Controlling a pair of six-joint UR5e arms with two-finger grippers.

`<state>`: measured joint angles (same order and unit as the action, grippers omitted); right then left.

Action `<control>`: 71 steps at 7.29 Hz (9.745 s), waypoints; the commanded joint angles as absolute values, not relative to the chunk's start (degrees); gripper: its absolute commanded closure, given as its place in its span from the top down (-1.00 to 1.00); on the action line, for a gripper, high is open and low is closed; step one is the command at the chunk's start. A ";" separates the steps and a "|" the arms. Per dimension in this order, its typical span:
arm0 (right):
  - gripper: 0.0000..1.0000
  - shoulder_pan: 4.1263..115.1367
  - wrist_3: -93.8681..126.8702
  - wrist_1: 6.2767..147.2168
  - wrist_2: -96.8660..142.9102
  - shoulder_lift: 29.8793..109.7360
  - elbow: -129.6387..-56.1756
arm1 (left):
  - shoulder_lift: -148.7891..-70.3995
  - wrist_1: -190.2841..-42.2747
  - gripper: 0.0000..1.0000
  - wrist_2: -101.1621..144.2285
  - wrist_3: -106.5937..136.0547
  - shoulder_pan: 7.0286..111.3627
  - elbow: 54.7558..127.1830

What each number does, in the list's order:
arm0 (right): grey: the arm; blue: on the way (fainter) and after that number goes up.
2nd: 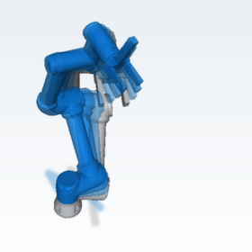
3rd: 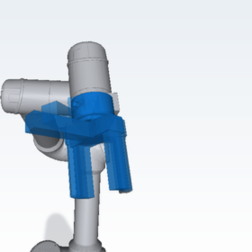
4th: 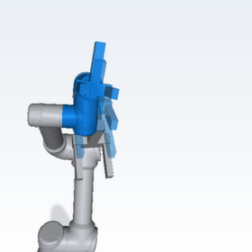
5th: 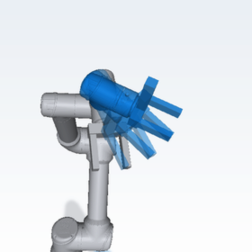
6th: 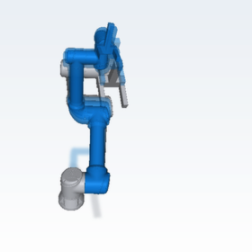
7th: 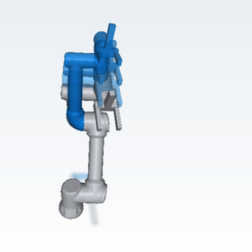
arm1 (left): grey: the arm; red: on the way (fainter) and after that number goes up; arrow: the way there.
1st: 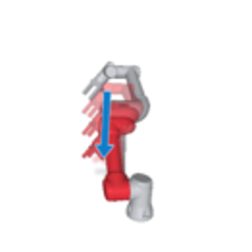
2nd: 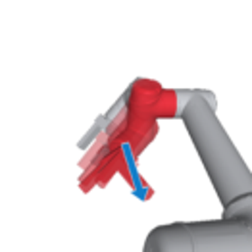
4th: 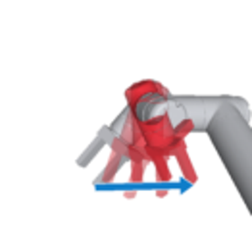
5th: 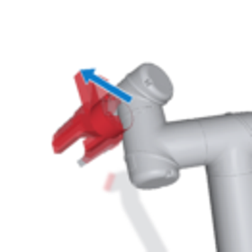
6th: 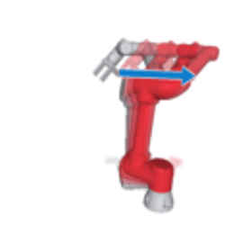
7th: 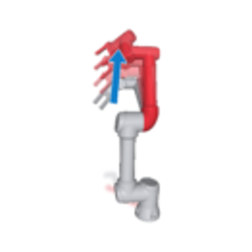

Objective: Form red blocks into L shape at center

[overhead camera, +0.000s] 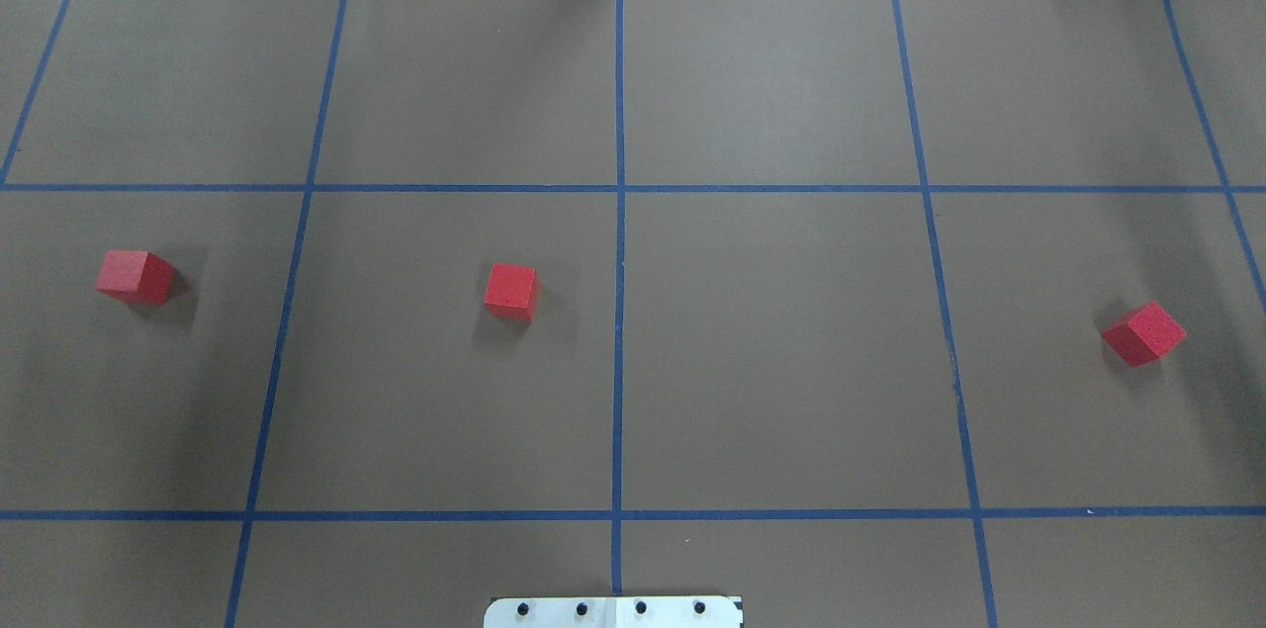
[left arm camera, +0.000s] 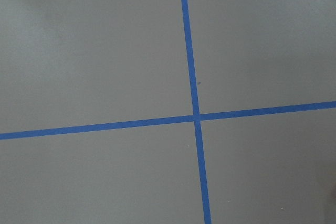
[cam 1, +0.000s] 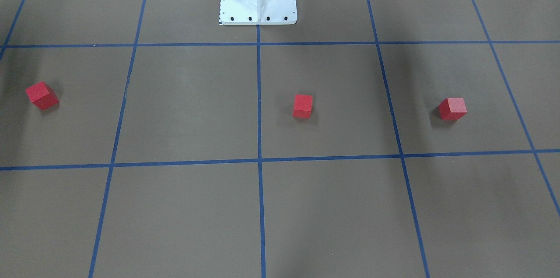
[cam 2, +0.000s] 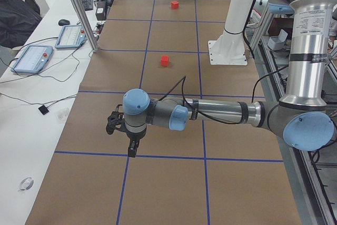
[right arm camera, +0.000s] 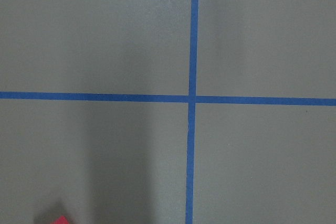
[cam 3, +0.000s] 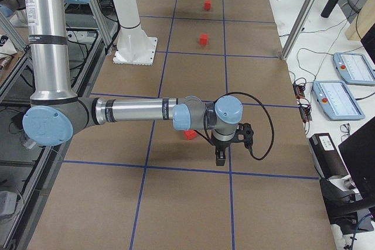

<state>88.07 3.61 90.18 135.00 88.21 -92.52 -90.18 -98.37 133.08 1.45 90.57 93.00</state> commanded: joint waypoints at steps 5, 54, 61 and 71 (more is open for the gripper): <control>0.98 88.07 3.60 90.09 135.00 87.72 -92.90 | -93.76 -93.43 1.00 133.24 1.41 90.53 95.44; 0.99 85.78 3.87 89.82 136.14 84.46 -89.47 | -149.50 -101.16 -1.00 102.92 69.79 32.70 64.42; 0.98 85.87 4.04 89.74 136.23 84.29 -90.43 | -149.50 -100.55 0.98 103.01 69.70 34.26 66.69; 0.99 65.23 11.25 57.04 131.66 104.50 -104.16 | -148.89 -96.15 0.99 111.62 69.43 45.26 72.60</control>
